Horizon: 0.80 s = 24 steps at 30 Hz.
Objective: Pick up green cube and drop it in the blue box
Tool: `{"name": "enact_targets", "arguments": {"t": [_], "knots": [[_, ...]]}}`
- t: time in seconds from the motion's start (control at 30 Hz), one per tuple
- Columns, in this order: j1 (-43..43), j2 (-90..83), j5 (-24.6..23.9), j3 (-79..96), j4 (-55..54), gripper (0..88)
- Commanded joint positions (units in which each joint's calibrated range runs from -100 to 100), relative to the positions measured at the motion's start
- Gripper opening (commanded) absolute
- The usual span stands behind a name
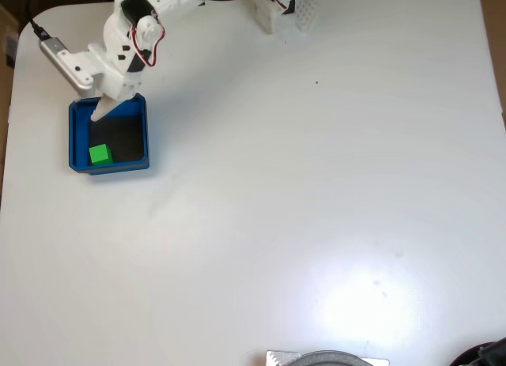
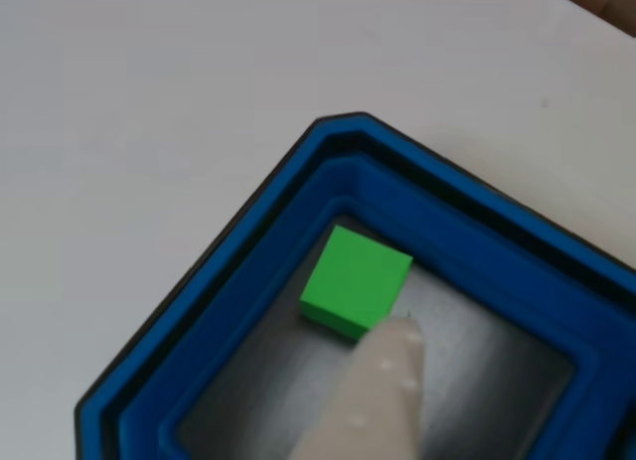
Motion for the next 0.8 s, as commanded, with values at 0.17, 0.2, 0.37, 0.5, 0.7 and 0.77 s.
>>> {"name": "enact_targets", "arguments": {"t": [0.17,0.2,0.37,0.5,0.7,0.77], "knots": [[-0.3,-19.5,0.1,15.0,-0.9,19.0],[-0.3,-21.1,0.1,16.4,-0.9,17.5],[-0.3,-27.7,0.1,21.8,-0.9,10.7],[-0.3,-32.8,0.4,26.1,-0.9,6.1],[-0.4,-41.9,0.1,35.3,-0.9,1.6],[-0.4,-45.4,0.1,39.3,-0.9,1.6]]}}
